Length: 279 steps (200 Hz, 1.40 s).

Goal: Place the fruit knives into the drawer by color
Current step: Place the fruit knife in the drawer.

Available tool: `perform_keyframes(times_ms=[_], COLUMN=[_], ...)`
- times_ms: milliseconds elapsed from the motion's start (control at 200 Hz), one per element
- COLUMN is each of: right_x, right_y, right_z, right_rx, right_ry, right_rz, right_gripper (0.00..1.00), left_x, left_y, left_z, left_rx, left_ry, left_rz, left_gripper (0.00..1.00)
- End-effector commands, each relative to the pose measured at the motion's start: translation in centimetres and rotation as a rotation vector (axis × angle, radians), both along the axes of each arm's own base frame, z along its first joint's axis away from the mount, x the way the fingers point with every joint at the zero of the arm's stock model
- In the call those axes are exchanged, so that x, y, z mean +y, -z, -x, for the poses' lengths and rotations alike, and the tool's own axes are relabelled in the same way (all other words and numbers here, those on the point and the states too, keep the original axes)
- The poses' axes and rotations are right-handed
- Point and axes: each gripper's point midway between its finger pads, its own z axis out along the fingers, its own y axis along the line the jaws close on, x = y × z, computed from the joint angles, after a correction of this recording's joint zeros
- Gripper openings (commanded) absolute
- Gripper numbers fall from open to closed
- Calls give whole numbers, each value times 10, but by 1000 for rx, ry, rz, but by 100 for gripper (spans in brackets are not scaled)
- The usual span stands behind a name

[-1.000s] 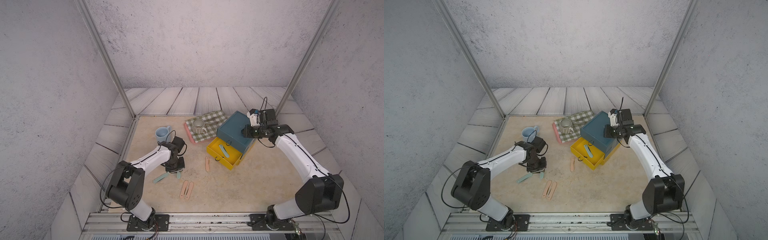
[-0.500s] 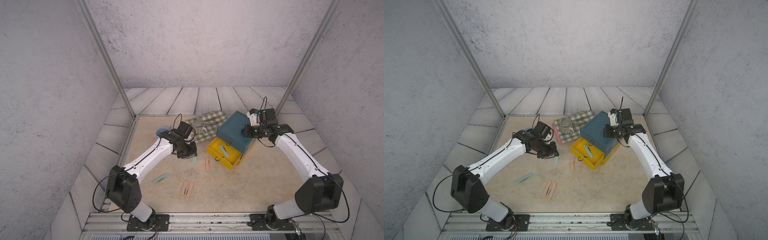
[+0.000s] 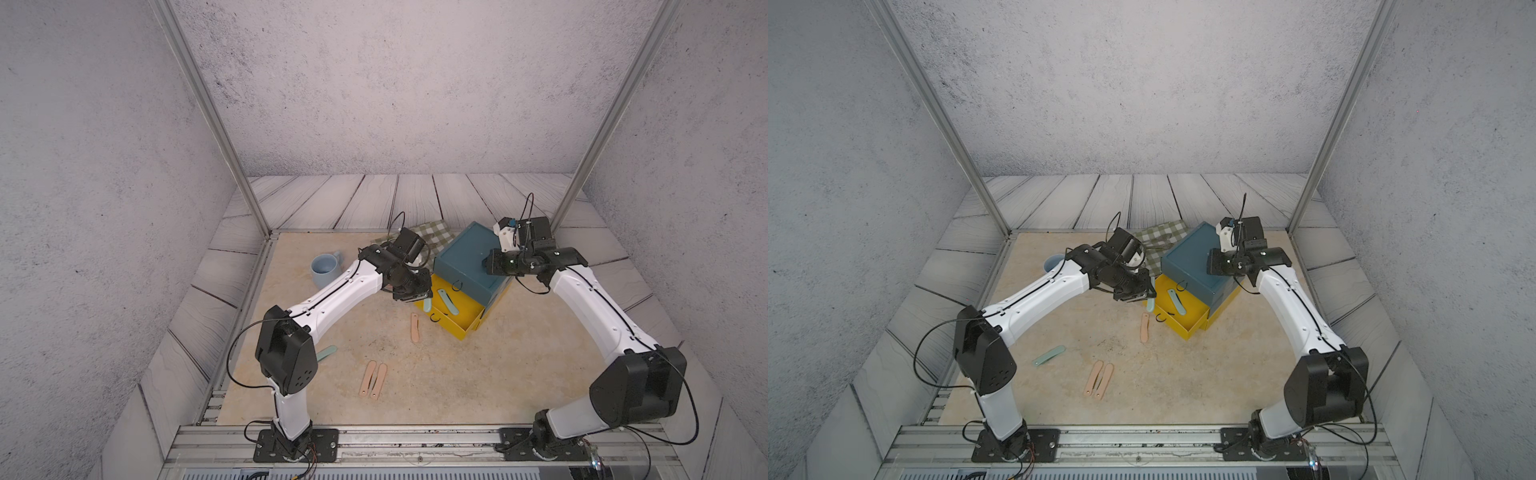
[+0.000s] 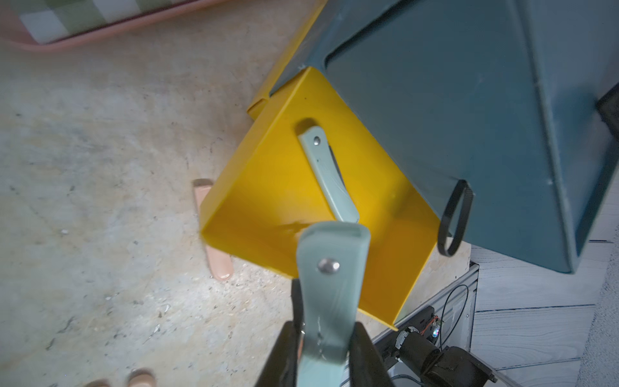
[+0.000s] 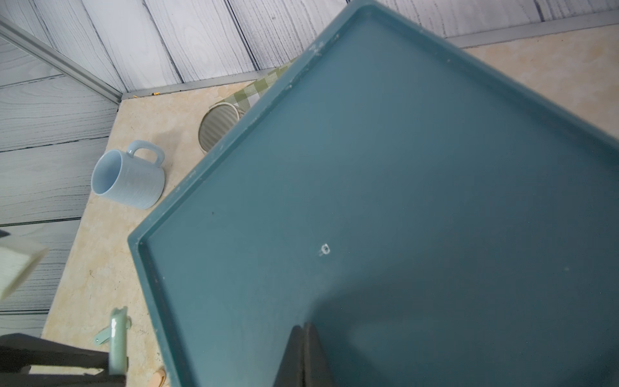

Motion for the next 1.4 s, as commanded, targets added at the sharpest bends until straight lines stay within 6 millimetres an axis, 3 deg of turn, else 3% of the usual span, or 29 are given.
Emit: perform_keyframes(times_ms=[0, 170, 475, 1391], right_x=[-28, -28, -27, -27], right_y=[104, 104, 104, 111], right_z=[80, 81, 81, 83], right_rx=[497, 499, 498, 512], right_ry=[29, 27, 26, 22], right_rz=[167, 167, 162, 166], right_gripper=[7, 7, 7, 8], left_x=[-19, -36, -49, -56], left_y=[-12, -10, 1, 31], left_z=[0, 2, 0, -7], left_rx=[-15, -12, -1, 35], left_ry=[11, 31, 21, -3], left_rz=[33, 38, 46, 27], left_gripper=[14, 14, 13, 13])
